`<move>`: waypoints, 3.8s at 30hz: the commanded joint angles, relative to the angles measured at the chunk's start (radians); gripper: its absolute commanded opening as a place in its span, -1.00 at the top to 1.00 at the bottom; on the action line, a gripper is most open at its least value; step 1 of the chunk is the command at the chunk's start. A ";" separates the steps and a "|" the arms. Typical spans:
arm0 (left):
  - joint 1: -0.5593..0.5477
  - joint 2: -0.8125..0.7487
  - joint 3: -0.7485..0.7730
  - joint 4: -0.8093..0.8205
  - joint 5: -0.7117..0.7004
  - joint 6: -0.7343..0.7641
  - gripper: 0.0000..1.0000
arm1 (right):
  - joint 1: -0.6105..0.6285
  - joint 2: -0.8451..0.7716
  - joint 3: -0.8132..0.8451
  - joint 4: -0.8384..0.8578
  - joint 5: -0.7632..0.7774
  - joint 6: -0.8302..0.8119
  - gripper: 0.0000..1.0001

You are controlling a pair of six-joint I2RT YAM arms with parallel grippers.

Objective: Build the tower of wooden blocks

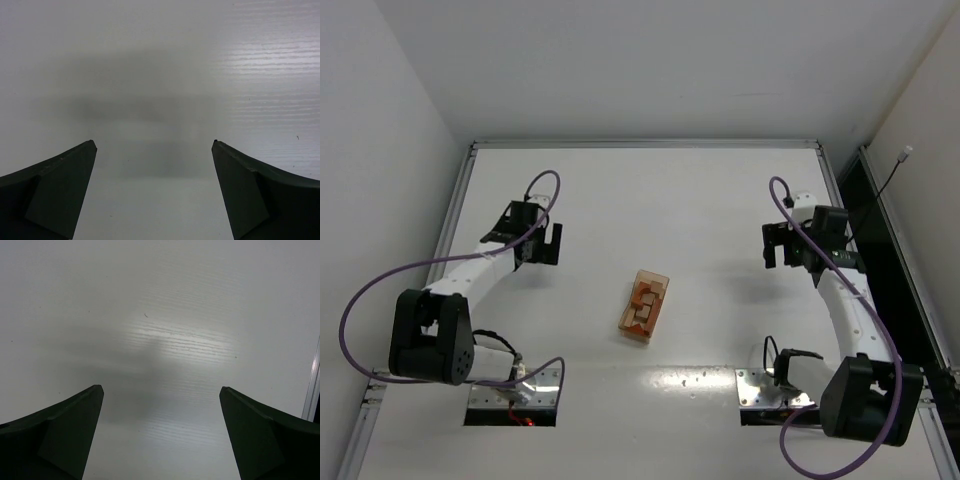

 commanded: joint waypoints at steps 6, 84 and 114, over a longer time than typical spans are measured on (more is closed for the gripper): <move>-0.251 -0.196 0.077 -0.104 0.020 0.256 -1.00 | 0.003 -0.001 0.035 -0.024 -0.026 -0.049 -0.96; -1.002 0.373 0.584 -0.492 0.201 -0.318 0.17 | -0.015 0.016 0.054 -0.052 0.051 -0.067 -0.93; -0.937 0.557 0.567 -0.492 0.260 -0.345 0.63 | -0.015 0.025 0.035 -0.015 0.060 -0.058 -0.90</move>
